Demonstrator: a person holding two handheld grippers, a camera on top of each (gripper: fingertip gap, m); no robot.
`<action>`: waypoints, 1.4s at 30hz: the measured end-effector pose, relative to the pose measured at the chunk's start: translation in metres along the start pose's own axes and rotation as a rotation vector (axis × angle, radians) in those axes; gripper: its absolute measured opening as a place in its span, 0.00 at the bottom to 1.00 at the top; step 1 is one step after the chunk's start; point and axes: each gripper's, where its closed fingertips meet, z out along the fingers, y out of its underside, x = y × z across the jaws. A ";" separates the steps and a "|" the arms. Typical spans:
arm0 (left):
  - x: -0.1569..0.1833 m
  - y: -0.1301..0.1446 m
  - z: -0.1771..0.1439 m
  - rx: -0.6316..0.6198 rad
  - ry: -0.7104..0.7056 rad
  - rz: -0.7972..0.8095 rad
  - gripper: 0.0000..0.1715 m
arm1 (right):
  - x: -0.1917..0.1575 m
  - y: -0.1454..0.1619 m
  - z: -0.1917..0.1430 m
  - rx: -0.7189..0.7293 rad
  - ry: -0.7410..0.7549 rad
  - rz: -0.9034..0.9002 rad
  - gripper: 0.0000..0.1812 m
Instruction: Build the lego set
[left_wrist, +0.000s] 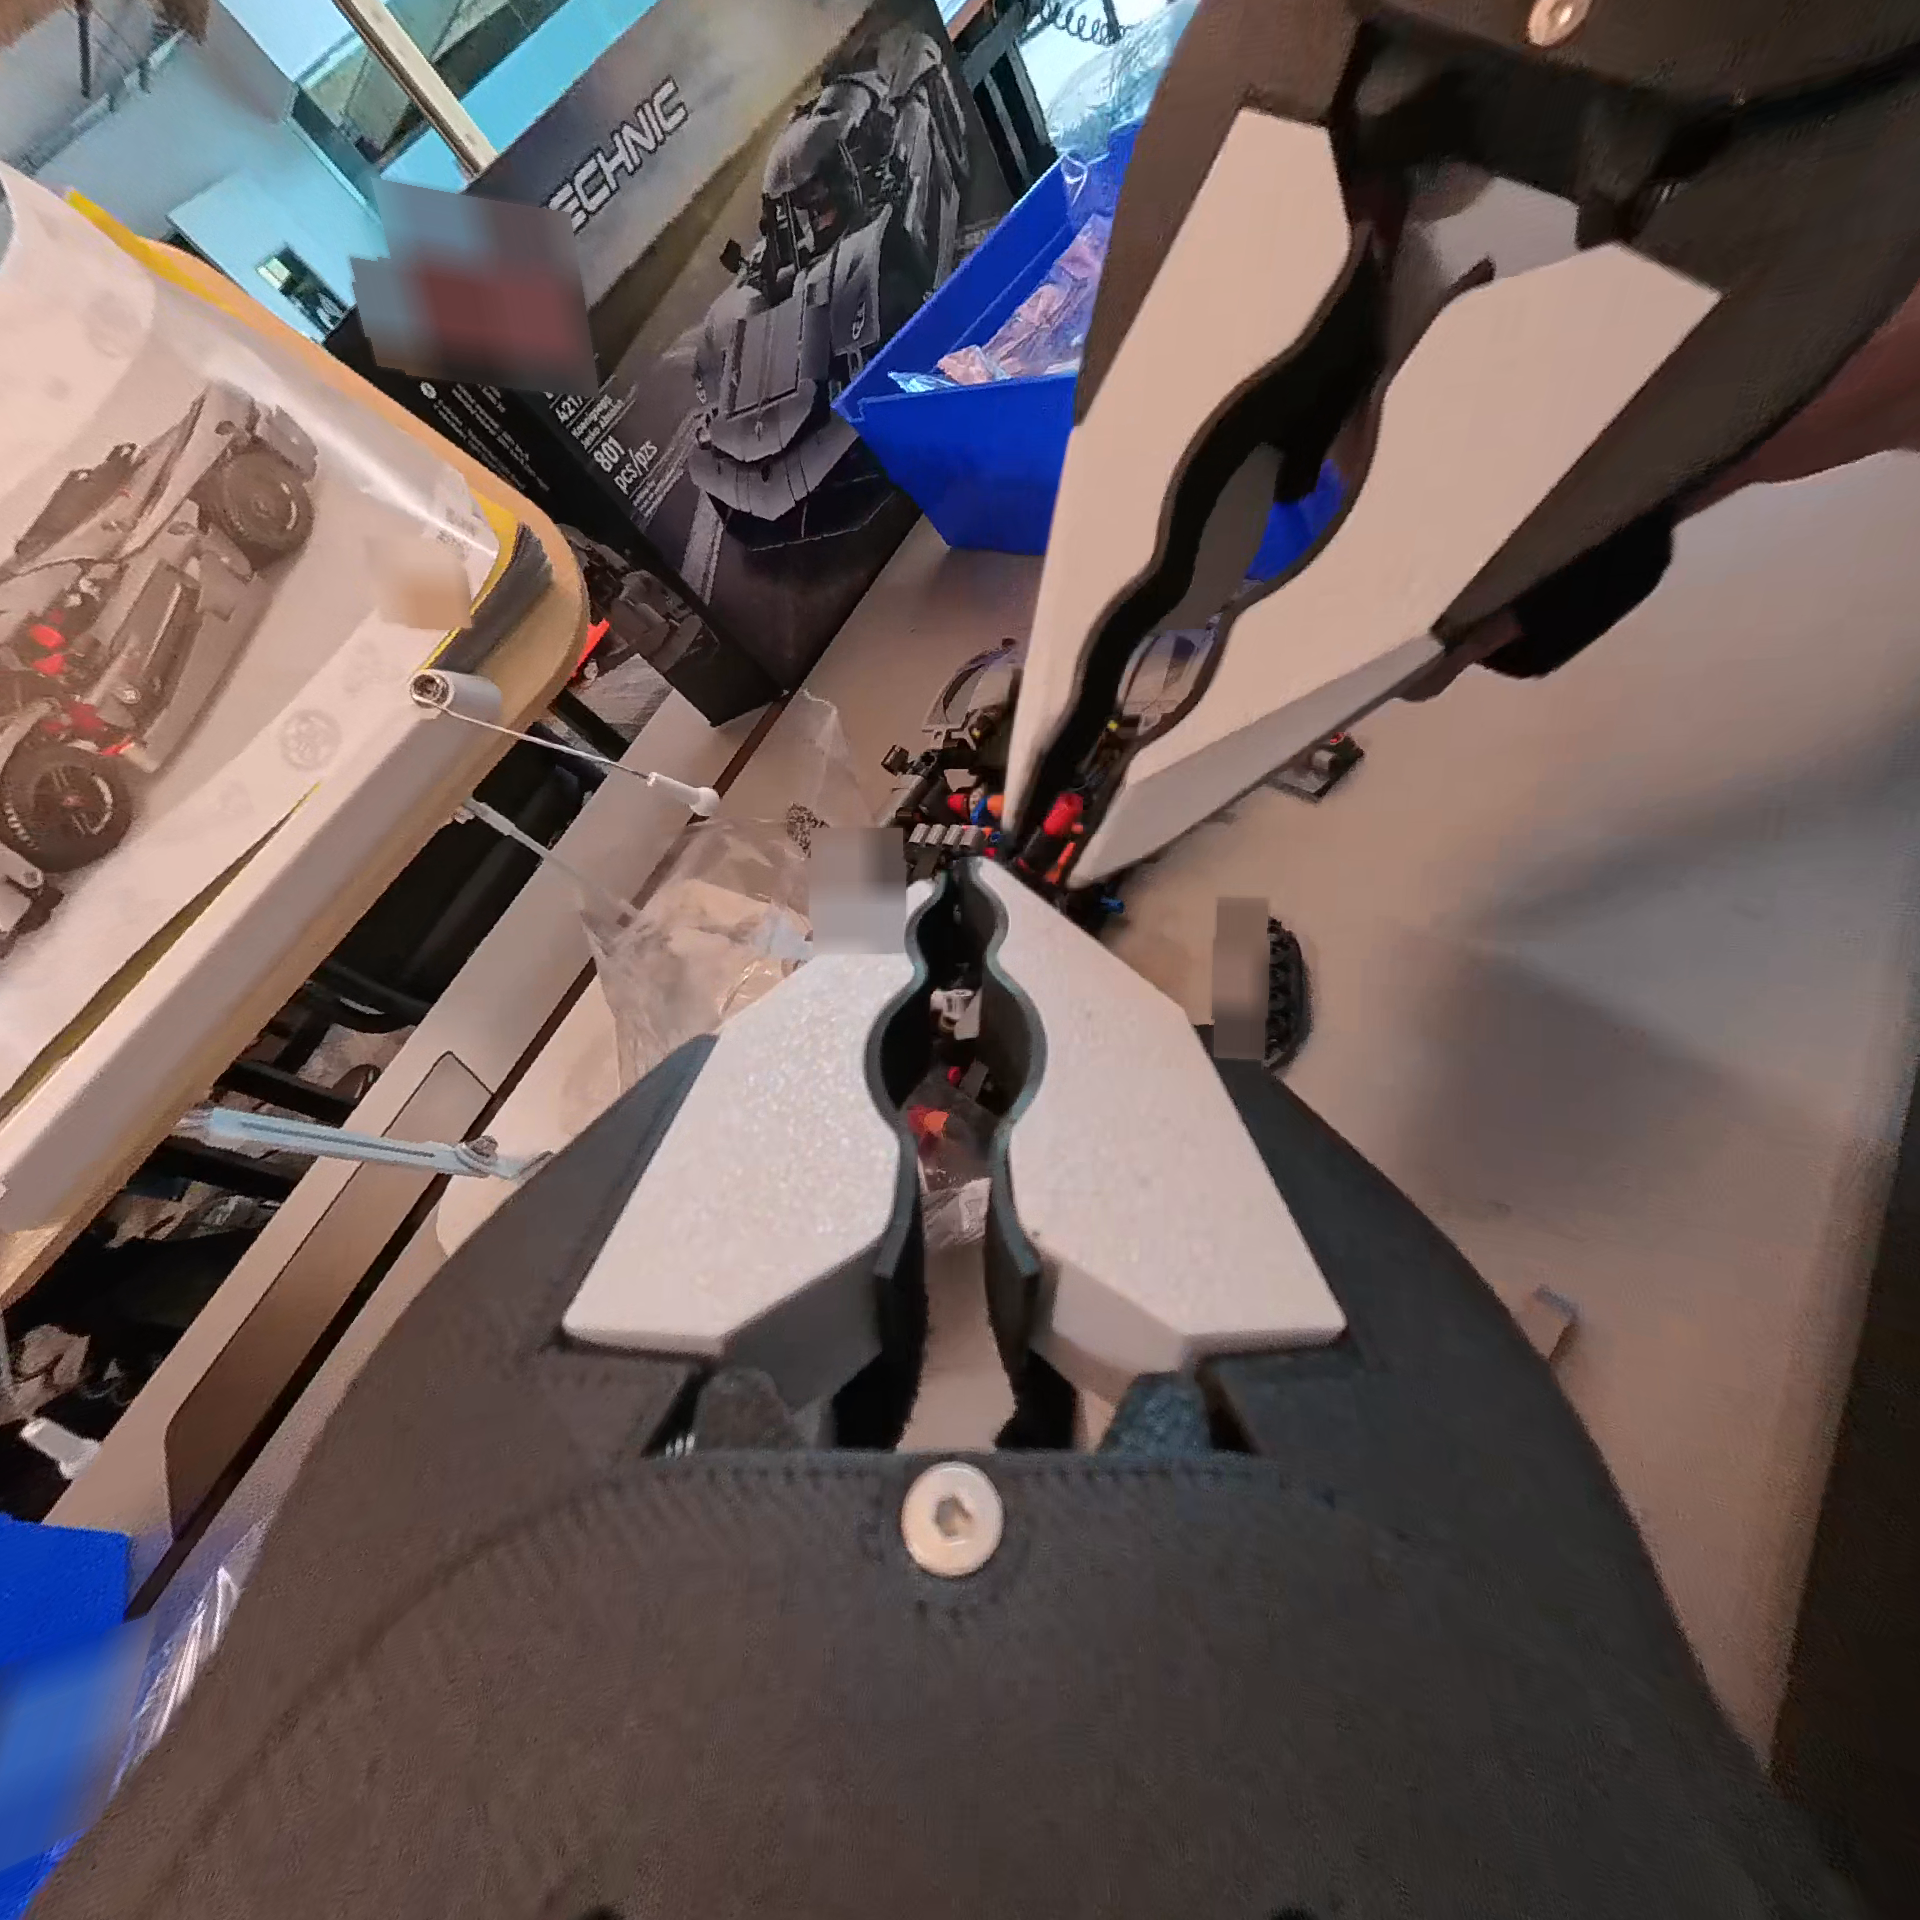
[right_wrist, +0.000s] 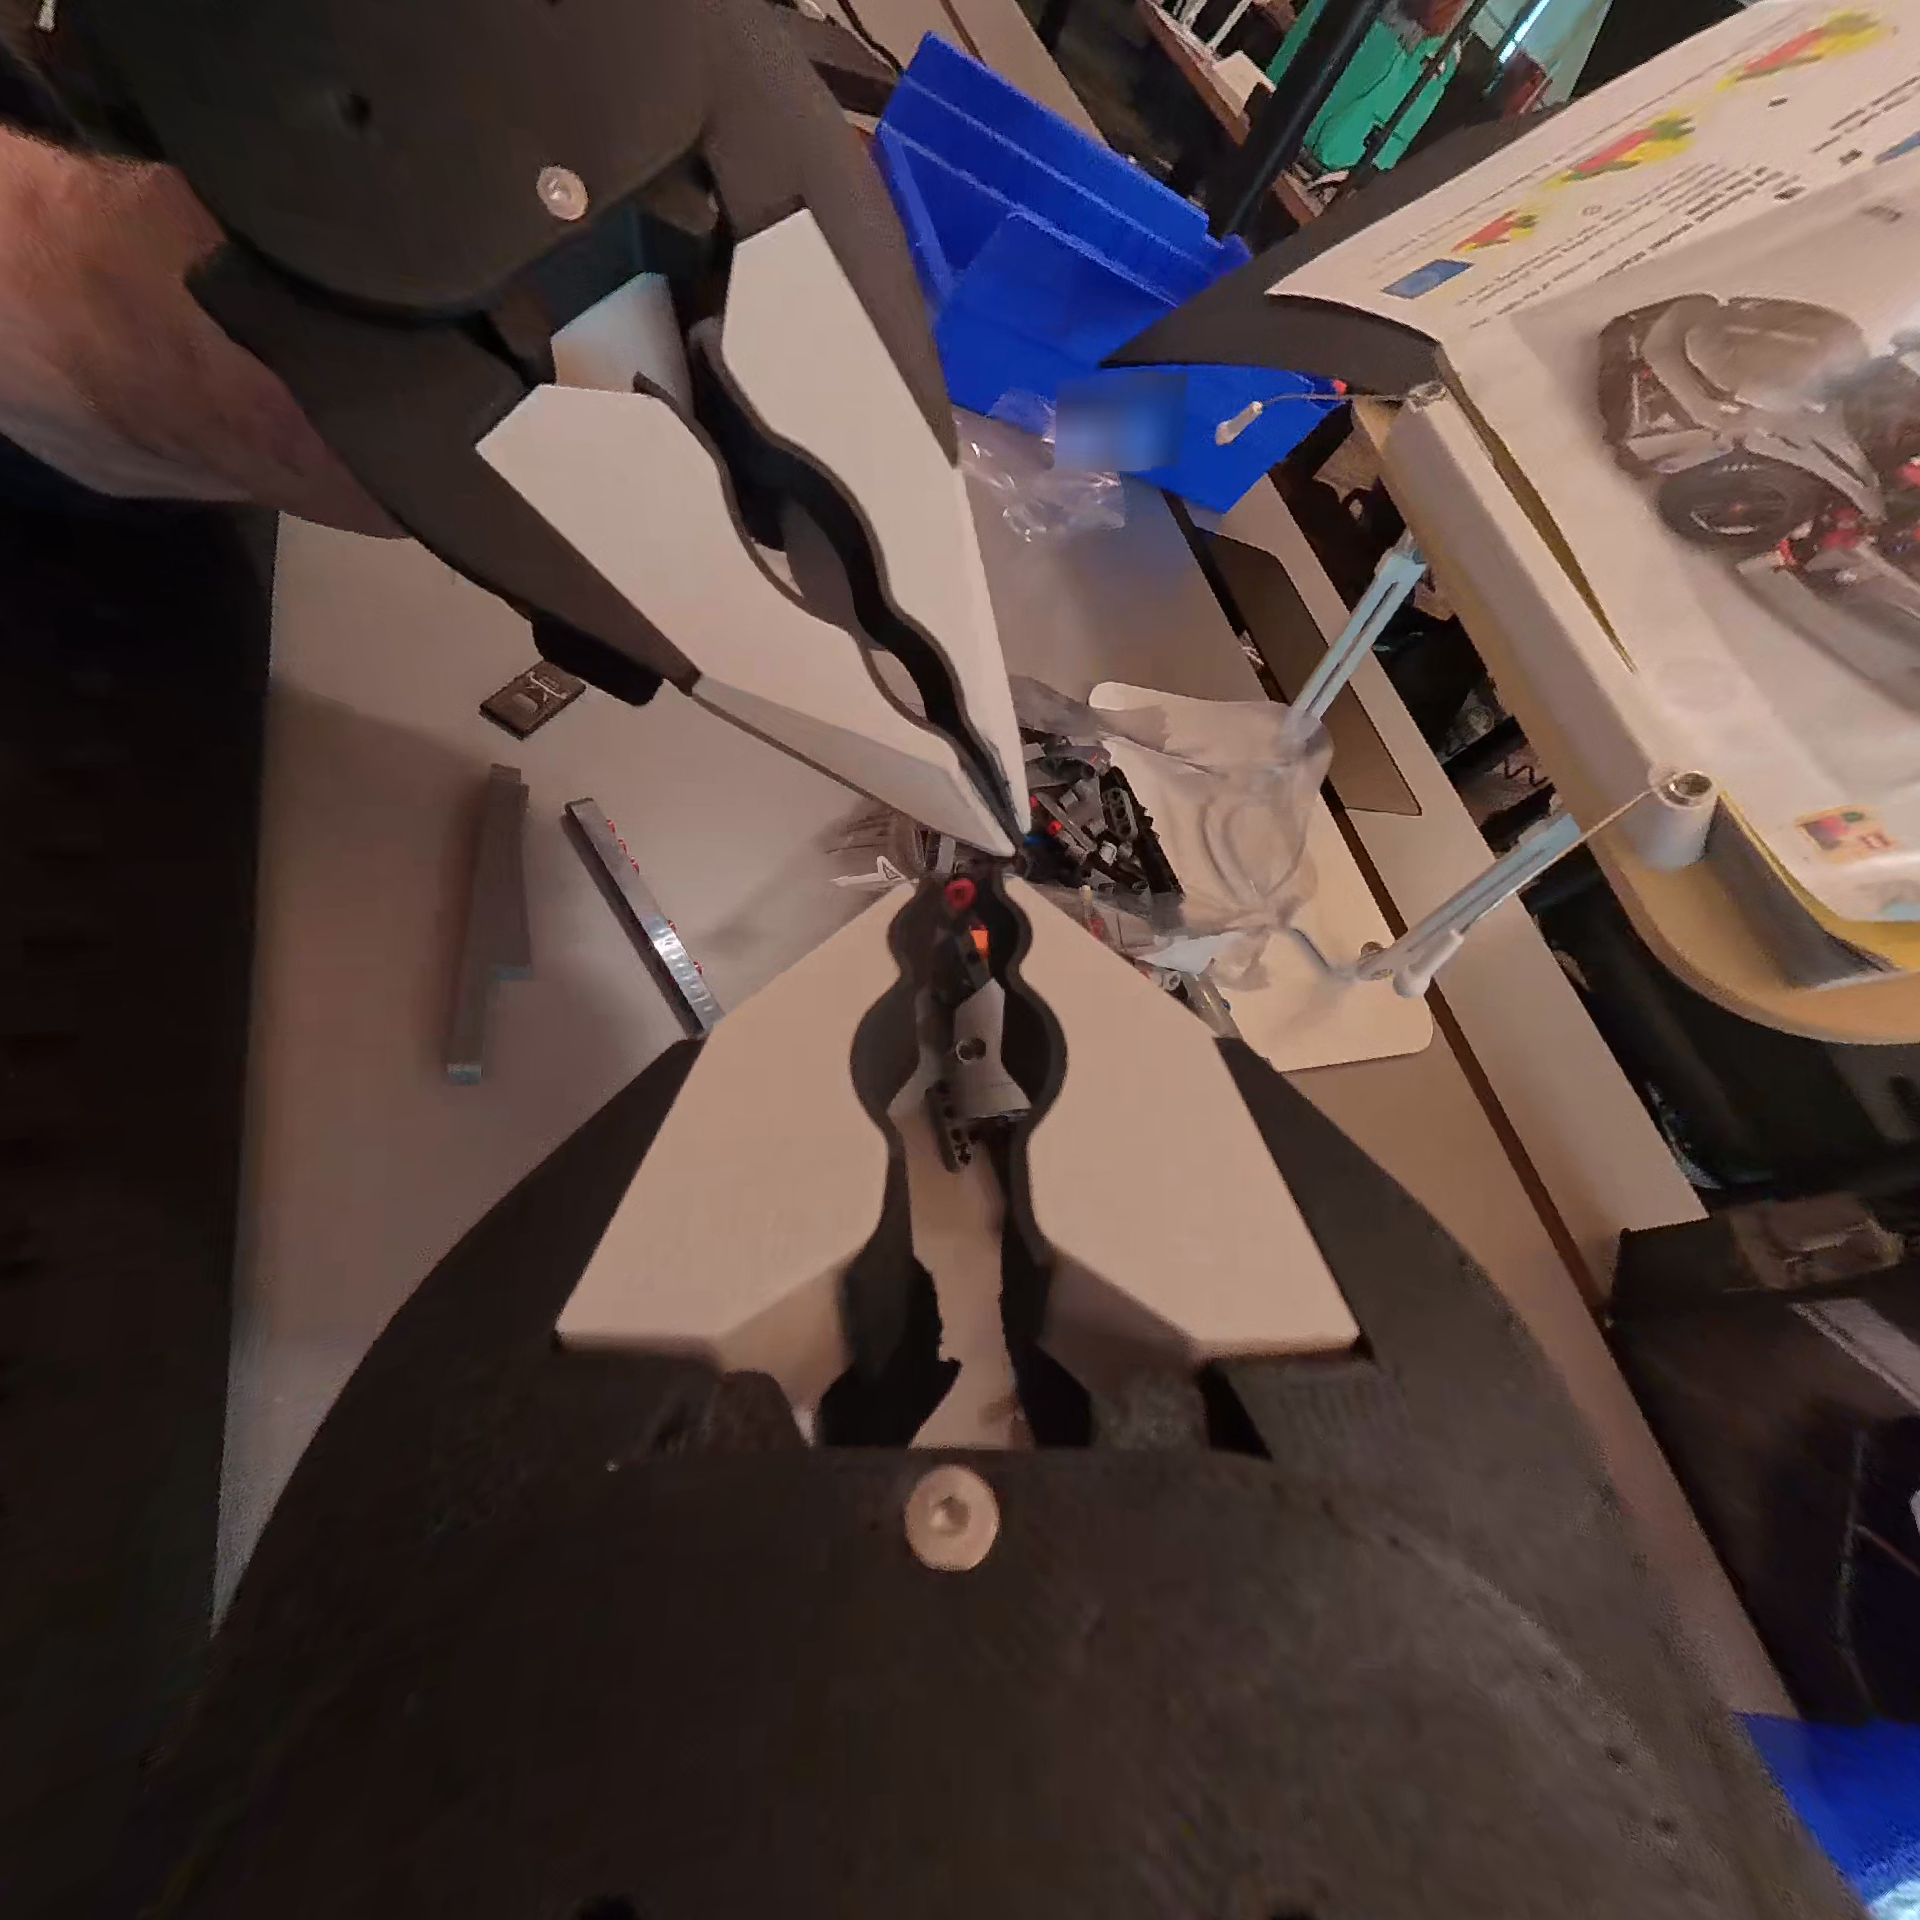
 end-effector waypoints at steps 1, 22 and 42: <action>0.001 0.000 0.000 -0.004 0.001 0.002 0.00 | -0.001 0.000 0.001 -0.004 0.004 -0.009 0.03; 0.012 -0.023 -0.011 0.148 0.070 0.066 0.27 | 0.000 -0.029 -0.031 0.362 -0.402 0.472 0.03; 0.024 -0.041 -0.030 0.248 0.230 -0.063 0.12 | -0.013 -0.040 -0.040 0.389 -0.457 0.394 0.02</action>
